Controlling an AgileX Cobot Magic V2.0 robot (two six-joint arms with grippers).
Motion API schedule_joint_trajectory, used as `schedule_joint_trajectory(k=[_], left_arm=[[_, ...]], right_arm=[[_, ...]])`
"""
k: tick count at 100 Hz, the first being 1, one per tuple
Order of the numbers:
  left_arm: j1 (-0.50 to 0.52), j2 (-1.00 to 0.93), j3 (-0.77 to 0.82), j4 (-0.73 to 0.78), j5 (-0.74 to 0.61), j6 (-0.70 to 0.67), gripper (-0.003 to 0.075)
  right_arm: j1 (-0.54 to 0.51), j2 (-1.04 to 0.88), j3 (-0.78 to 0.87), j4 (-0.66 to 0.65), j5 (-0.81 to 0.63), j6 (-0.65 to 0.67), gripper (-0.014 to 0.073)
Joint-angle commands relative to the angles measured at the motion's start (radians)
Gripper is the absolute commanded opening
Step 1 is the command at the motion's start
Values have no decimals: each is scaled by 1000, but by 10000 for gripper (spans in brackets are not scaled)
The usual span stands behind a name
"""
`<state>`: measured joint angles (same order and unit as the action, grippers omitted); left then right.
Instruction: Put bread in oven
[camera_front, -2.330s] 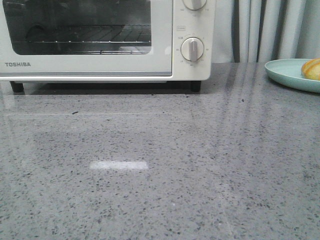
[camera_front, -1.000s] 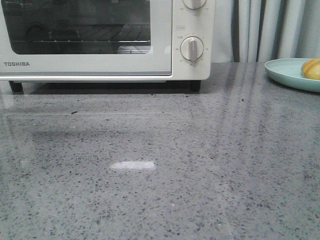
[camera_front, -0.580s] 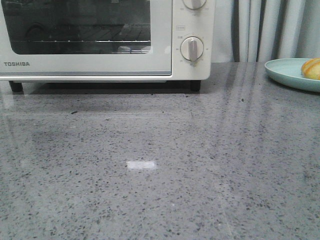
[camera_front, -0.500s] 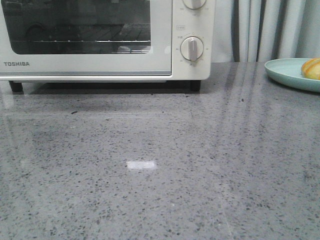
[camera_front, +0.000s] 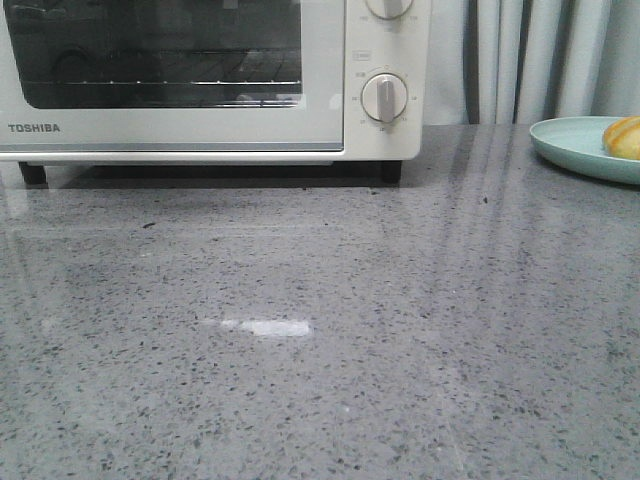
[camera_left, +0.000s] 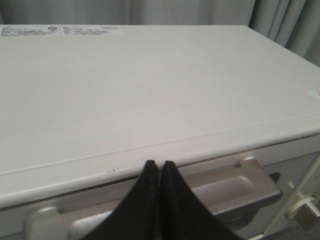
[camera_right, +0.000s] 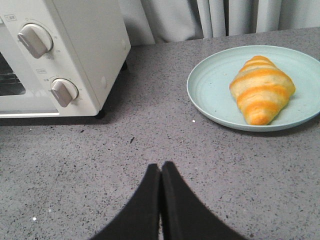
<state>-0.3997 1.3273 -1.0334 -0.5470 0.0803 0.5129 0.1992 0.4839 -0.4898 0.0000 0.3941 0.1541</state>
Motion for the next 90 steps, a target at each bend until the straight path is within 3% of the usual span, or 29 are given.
schedule_joint_trajectory(k=[1, 21, 61, 90], left_arm=[[27, -5, -23, -5, 47, 0, -21], [67, -8, -18, 59, 200, 0, -22], [63, -156, 155, 79, 229, 0, -22], [63, -182, 292, 79, 248, 0, -22]], right_arm=[[-3, 11, -38, -16, -84, -4, -69], [-3, 11, -38, -16, -84, -4, -69], [-3, 11, -44, 0, -125, -4, -69], [-3, 11, -150, -7, -130, -4, -69]])
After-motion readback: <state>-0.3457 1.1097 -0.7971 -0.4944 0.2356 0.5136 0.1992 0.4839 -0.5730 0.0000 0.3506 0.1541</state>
